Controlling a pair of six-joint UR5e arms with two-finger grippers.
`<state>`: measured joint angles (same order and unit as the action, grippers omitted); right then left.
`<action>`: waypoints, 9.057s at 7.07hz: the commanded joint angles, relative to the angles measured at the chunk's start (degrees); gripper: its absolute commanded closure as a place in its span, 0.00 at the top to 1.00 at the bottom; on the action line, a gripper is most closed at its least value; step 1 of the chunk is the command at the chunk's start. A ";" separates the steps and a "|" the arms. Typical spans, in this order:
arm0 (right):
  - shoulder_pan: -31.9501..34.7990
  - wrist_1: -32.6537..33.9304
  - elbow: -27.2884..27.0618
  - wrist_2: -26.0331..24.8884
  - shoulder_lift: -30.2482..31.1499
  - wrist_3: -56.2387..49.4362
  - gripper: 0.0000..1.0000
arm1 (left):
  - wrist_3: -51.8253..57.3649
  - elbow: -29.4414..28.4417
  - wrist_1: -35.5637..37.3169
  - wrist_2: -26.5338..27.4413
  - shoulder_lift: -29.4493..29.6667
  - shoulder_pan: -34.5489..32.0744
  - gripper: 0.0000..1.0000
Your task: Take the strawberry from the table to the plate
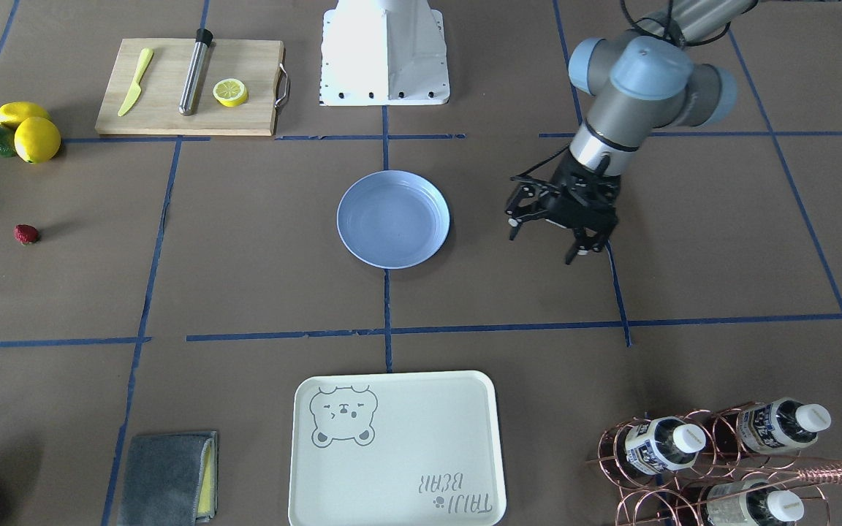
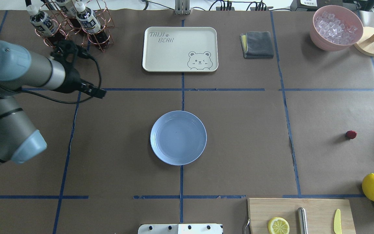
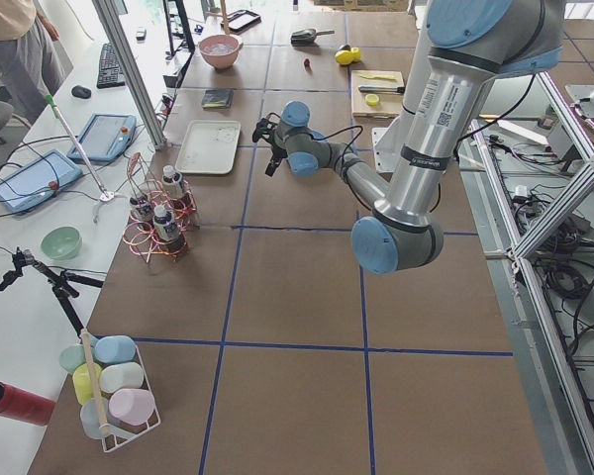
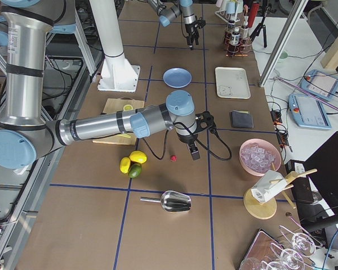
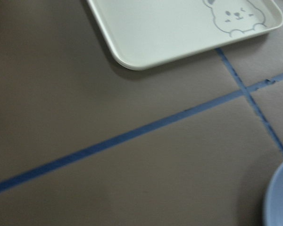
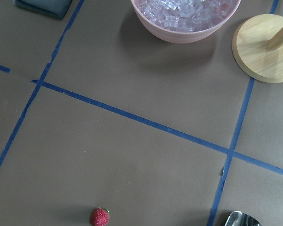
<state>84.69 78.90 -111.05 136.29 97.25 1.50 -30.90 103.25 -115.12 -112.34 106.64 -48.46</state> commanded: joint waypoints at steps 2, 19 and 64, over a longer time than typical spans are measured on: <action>-6.88 -1.03 -5.04 -0.76 -2.14 13.48 0.93 | 37.81 -3.30 16.76 -14.82 -7.49 -28.81 1.00; -38.54 -43.75 13.58 -28.27 9.89 39.64 0.35 | 44.17 -6.57 34.26 -23.01 -15.40 -43.03 1.00; 1.89 10.83 4.44 -3.84 5.93 -2.81 1.00 | 44.61 -3.06 34.96 -22.83 -17.34 -43.03 1.00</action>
<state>86.55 89.80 -106.57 132.43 103.11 -1.42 13.71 100.23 -80.22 -135.18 89.30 -91.49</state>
